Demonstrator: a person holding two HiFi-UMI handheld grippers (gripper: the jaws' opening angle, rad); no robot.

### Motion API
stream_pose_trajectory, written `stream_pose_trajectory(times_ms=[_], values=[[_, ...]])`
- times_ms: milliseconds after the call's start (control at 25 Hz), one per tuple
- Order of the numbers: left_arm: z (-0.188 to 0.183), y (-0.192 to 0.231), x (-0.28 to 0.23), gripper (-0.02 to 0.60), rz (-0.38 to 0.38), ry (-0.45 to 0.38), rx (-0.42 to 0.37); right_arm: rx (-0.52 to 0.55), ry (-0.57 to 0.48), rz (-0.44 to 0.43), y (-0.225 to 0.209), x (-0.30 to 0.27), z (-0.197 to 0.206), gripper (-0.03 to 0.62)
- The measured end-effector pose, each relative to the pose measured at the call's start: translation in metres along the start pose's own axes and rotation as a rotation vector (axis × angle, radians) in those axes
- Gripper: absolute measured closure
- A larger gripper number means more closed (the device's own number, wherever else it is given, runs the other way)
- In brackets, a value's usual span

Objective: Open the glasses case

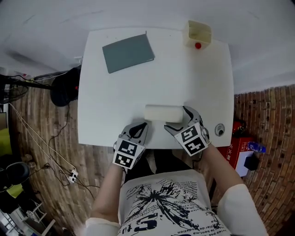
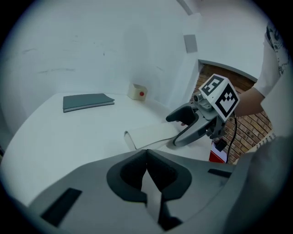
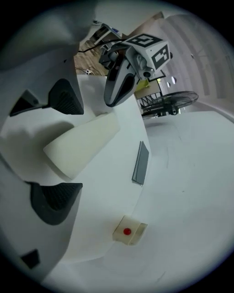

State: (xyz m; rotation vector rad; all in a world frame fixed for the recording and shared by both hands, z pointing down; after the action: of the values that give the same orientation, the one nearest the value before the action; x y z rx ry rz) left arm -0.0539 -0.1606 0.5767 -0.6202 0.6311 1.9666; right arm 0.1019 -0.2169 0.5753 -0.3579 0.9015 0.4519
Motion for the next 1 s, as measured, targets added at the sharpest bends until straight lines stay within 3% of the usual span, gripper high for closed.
stream_pose_trajectory(times_ms=[320, 760, 1000], values=[[0.004, 0.000, -0.019, 0.568, -0.016, 0.057, 0.009, 0.064, 0.060, 0.010, -0.007, -0.012, 0.001, 0.169], [0.004, 0.001, -0.021, 0.568, -0.010, 0.072, 0.040, 0.057, 0.096, -0.035, -0.008, -0.003, 0.001, 0.209], [0.005, 0.000, -0.022, 0.568, -0.002, 0.080, 0.047, 0.034, 0.034, -0.042, -0.015, 0.012, -0.010, 0.285]])
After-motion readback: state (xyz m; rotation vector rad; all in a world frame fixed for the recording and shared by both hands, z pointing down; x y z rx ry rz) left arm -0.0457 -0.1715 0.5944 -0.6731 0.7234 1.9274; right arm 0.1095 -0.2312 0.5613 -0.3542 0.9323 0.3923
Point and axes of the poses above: the fingertips, and each gripper's own axes: x backward along the fingers, y to its left, z out of its underside, the point moved 6 cm from there along x, backward along the fingers, and after that the axes turned 7 degrees about -z, right-handed, at the moved point
